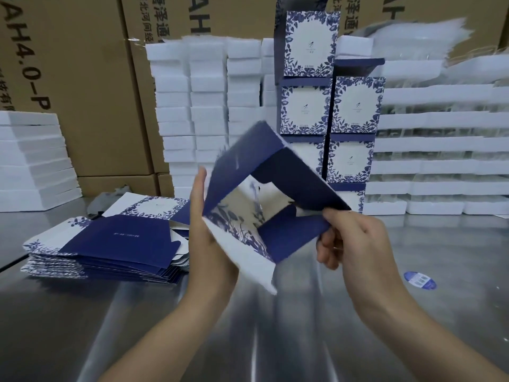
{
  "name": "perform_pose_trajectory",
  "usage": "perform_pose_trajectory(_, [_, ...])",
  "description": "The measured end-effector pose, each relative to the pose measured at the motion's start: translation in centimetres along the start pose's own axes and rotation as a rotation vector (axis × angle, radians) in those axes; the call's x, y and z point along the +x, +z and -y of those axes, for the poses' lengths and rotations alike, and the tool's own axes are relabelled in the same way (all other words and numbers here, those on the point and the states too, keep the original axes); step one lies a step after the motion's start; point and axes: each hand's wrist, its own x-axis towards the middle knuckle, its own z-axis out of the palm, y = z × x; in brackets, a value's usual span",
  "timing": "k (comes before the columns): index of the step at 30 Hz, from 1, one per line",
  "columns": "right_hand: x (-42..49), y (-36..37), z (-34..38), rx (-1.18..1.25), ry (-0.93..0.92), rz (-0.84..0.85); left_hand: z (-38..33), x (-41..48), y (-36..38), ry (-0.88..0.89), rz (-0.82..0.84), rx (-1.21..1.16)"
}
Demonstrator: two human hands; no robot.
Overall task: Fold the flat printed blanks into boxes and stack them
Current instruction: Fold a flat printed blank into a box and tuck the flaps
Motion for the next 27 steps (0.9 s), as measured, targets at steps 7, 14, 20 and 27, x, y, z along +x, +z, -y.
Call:
perform_pose_trajectory(7, [0.5, -0.7, -1.1, -0.151, -0.029, 0.019, 0.3, -0.4, -0.2, 0.350, 0.057, 0.458])
perform_pose_trajectory(14, [-0.6, 0.1, -0.7, -0.188, -0.227, -0.079, -0.9, -1.8, 0.9, 0.371, 0.101, 0.365])
perform_pose_trajectory(20, [-0.7, 0.0, 0.4, -0.219, -0.462, -0.059, -1.8, -2.3, 1.2, 0.477, 0.142, 0.397])
perform_pose_trajectory(27, [-0.2, -0.5, 0.0, -0.430, -0.617, -0.050, -1.7, -2.3, 1.2, 0.490, 0.132, 0.417])
